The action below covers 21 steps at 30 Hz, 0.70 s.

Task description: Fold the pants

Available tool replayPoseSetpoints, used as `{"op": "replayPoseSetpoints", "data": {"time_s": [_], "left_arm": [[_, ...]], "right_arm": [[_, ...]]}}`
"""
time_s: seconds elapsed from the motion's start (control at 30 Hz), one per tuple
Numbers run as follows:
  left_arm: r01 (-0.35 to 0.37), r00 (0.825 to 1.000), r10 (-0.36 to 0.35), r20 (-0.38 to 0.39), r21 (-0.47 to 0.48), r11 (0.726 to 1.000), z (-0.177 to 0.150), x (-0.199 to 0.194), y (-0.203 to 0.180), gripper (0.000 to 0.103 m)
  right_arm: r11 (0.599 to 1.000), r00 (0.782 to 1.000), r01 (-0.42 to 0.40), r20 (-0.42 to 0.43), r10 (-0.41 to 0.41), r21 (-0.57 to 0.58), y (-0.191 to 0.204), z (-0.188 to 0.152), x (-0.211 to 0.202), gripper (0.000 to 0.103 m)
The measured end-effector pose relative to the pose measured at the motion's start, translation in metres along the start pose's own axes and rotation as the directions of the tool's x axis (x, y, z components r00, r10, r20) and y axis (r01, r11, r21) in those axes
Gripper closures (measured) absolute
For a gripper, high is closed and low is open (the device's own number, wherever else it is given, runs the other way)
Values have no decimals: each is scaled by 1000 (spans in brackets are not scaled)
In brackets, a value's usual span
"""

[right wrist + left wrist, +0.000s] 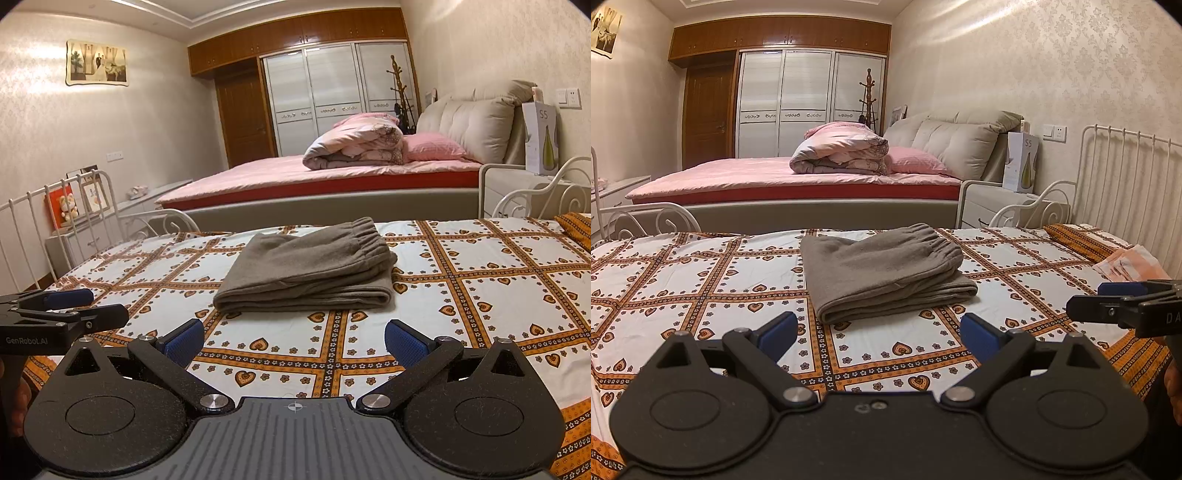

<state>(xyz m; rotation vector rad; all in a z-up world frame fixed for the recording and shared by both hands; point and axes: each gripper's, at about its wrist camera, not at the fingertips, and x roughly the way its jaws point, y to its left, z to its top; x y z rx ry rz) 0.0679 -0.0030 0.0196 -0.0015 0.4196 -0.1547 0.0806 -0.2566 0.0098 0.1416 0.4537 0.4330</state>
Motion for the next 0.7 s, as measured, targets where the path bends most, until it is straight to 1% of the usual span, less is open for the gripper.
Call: {"op": "replayPoseSetpoints", "data": {"time_s": [0.37,0.63,0.7], "left_arm": [[4,1000,-4,2,3,1000,0,0,1,14],[6,1000,-6,24,11,1000,0,-2,1,14],[7,1000,-7,16,8,1000,0,-1,2,14]], "right_arm": [[1000,1000,1,0,-1,0,0,0,0,0],[1000,1000,-3,2,3,-1,-2,1,0,0],[1000,1000,-2,2,2,0,-2,1,0,0]]}}
